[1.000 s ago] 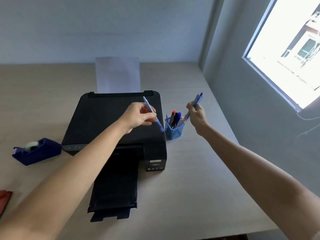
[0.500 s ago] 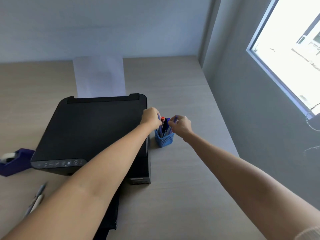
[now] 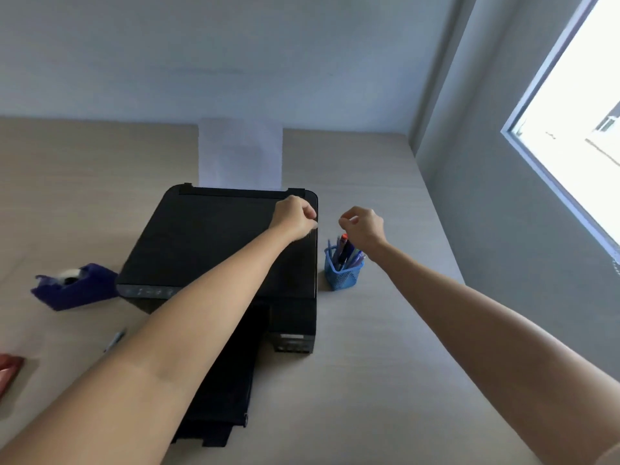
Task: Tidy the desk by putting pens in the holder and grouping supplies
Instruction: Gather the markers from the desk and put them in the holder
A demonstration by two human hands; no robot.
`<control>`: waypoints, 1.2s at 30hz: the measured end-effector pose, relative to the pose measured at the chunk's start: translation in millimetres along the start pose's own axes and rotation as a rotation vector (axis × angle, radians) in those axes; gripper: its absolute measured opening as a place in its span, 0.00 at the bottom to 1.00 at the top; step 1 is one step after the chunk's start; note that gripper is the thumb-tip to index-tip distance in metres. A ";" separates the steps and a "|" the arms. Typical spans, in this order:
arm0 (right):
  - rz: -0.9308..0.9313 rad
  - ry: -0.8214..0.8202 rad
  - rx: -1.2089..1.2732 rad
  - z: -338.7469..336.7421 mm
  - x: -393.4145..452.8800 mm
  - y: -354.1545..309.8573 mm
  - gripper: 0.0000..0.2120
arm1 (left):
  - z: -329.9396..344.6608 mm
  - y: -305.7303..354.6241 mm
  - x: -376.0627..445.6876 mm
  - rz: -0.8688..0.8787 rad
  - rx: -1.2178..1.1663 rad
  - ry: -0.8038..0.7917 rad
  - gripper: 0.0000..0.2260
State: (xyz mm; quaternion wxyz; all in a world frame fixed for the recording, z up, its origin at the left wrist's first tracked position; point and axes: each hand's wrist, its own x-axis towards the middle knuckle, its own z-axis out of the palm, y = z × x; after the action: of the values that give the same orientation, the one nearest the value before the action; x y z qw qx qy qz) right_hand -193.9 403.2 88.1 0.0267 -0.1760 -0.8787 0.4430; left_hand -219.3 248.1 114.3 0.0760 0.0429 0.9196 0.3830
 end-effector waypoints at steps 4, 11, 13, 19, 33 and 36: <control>-0.078 -0.035 0.000 30.9 -14.9 -41.8 0.08 | -70.8 -33.3 -29.6 -0.059 -0.104 0.056 0.08; -0.250 -0.228 0.044 146.3 -71.0 -129.4 0.07 | -192.9 -174.5 -101.5 -0.309 -0.177 0.230 0.08; -0.284 -0.285 0.048 183.8 -90.8 -151.7 0.07 | -214.3 -221.5 -123.0 -0.398 -0.165 0.222 0.06; -0.350 -0.445 -0.001 283.5 -156.4 -188.4 0.06 | -233.7 -332.5 -173.4 -0.668 -0.202 0.155 0.10; 0.206 -0.851 -0.512 402.2 -246.0 -114.3 0.16 | -157.0 -446.0 -177.1 -0.493 0.320 -0.132 0.12; 0.263 -0.808 -0.482 415.8 -256.6 -107.9 0.12 | -147.6 -452.6 -181.6 -0.415 0.448 -0.117 0.14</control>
State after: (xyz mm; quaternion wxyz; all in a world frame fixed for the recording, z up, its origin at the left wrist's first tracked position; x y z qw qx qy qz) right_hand -68.7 -60.9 -50.9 -0.4142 -0.1007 -0.8667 0.2592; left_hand -75.3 -198.0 -85.5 0.1942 -0.1080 0.9644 0.1437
